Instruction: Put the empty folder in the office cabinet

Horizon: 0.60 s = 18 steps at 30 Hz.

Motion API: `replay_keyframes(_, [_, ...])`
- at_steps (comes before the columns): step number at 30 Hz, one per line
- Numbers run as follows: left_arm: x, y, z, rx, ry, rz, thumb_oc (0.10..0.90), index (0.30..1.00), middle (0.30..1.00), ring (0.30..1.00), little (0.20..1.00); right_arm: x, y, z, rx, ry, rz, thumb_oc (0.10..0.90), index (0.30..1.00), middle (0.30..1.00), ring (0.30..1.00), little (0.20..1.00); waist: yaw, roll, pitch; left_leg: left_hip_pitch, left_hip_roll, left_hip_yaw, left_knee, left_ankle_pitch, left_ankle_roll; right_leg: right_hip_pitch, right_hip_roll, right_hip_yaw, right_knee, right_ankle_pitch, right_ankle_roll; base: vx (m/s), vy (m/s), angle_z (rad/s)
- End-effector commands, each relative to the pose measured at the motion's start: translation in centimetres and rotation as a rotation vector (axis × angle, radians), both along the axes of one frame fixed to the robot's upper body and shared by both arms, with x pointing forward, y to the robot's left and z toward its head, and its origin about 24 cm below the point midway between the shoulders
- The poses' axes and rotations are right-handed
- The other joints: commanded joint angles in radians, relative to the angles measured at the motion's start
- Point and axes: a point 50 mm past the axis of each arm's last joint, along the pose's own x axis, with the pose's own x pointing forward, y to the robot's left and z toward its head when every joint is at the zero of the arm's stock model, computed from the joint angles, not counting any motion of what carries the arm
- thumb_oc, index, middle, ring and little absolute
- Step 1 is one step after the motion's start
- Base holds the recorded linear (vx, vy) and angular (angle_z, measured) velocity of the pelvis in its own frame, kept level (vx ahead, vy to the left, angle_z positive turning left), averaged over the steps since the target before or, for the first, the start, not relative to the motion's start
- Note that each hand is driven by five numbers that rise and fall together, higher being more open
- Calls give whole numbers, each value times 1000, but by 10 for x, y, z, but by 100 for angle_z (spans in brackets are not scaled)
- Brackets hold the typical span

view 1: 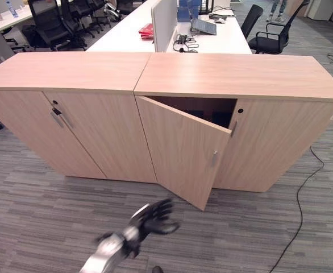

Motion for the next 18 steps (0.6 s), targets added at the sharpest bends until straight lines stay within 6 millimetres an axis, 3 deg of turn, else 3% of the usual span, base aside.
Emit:
replay_keyframes(1, [32, -10, 23, -44, -172, -24, 800, 900, 900, 900, 900, 9, -21, 7, -61, -24, -3, 800, 900, 900, 900, 900, 29, 8, -20, 26, 38, -87, -7, -125, -58, -11, 15, 33, 0, -48, 34, 0, 0, 0])
replay_keyframes(4, [-4, 4, -15, -54, 20, 164, 800, 900, 900, 900, 900, 5, -26, 8, -67, -13, -13, 800, 900, 900, 900, 900, 33, 4, -25, 24, 47, -83, -7, -118, -60, -17, 27, 40, 0, -56, 26, 13, -41, -1])
replay_keyframes(5, [-4, 4, -15, -55, 19, 164, 800, 900, 900, 900, 900, 6, -26, 8, -68, -13, -12, 800, 900, 900, 900, 900, 33, 5, -25, 24, 47, -83, -7, -118, -60, -18, 27, 40, 0, -56, 26, 1, -52, -3])
replay_keyframes(8, [-27, 0, -46, -101, 187, 336, 800, 900, 900, 900, 900, 5, -21, 7, -47, -12, -17, 800, 900, 900, 900, 900, 22, 3, -30, 25, 60, -76, -7, -110, -67, -25, 41, 55, 0, -67, 14, 2, -68, -6])
replay_keyframes(12, [-35, -2, -59, -130, 246, 486, 800, 900, 900, 900, 900, 5, -12, 4, -18, -20, -39, 800, 900, 900, 900, 900, 11, -2, -33, 36, 82, -63, -7, -99, -79, -21, 60, 72, 0, -80, -1, 15, -94, -16])
replay_keyframes(18, [-20, 2, -53, -67, 179, 531, 800, 900, 900, 900, 900, 3, 2, 0, 6, -27, -51, 800, 900, 900, 900, 900, 0, -11, -27, 52, 125, -45, -7, -77, -106, -15, 100, 91, 0, -107, -26, 13, -116, -10])
